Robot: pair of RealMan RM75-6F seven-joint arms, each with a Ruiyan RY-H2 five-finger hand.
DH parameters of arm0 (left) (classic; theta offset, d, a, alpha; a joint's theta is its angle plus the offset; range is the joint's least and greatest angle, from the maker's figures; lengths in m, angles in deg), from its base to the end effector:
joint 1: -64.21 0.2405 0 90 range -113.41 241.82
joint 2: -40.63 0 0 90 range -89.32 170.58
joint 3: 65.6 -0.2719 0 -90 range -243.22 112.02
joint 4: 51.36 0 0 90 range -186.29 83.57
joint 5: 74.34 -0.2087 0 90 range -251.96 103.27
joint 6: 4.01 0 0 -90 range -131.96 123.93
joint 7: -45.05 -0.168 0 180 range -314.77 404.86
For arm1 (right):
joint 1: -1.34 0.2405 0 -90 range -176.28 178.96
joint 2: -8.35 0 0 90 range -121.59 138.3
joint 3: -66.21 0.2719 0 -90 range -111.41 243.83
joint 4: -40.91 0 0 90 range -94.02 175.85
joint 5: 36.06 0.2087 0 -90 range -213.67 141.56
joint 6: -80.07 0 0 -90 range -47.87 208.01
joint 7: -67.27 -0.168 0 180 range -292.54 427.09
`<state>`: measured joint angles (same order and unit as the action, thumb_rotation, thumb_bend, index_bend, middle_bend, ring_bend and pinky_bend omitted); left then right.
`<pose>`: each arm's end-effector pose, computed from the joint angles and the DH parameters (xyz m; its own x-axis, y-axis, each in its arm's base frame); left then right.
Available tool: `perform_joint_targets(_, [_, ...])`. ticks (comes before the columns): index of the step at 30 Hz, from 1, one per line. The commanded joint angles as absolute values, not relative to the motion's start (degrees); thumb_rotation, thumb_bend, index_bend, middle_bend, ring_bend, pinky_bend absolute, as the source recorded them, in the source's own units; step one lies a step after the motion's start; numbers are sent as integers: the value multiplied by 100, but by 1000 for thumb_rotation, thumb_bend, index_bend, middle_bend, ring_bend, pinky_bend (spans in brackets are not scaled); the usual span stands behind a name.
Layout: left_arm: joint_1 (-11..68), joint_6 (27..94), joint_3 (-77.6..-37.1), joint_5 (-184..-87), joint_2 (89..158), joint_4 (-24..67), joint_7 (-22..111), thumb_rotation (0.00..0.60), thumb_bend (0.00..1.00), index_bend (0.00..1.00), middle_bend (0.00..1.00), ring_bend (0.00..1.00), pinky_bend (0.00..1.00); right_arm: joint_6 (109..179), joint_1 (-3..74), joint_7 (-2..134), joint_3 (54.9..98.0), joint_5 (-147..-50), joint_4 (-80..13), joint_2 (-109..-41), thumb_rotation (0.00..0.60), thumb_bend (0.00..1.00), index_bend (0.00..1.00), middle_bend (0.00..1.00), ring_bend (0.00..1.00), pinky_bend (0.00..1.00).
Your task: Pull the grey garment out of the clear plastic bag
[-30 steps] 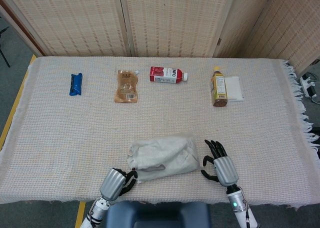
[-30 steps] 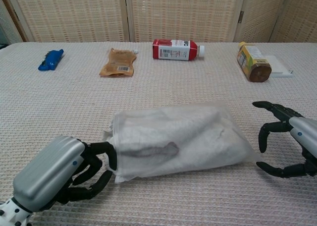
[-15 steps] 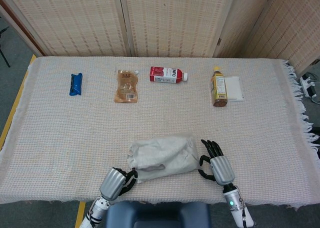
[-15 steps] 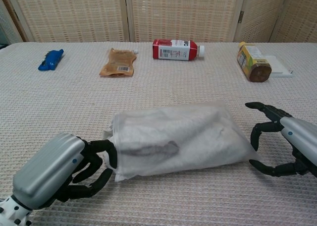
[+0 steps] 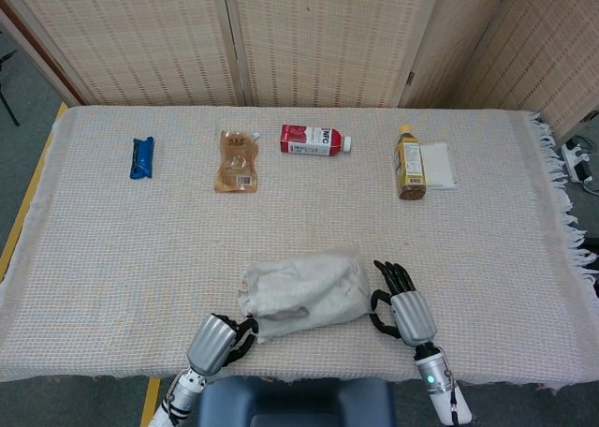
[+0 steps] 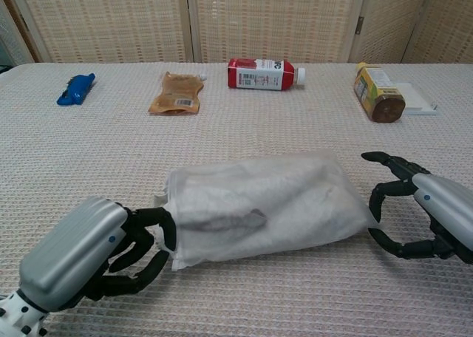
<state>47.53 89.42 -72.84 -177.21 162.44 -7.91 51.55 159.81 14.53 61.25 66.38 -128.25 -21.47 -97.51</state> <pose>-0.1848 0.2031 -0.1208 0.1468 0.0236 0.9889 0.8190 -0.5636 -0.1081 -0.2583 -0.2309 -0.0682 0.1413 -0.1500 0.9785 -0.9642 -0.2447 0.1017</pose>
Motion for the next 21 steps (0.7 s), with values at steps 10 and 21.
perform_joint_targets(10, [4720, 9026, -7104, -17576, 16012, -1070, 5405, 600, 572, 670, 1000, 1000, 1000, 16231, 1390, 6237, 6770, -12747, -2356, -9246, 600, 442, 653, 65, 0, 0])
perform_joint_targets(21, [4670, 9237, -6728, -17259, 15463, -1539, 5753, 600, 574, 668, 1000, 1000, 1000, 16362, 1349, 6303, 7129, -12422, -2373, -8464, 600, 445, 662, 73, 0, 0])
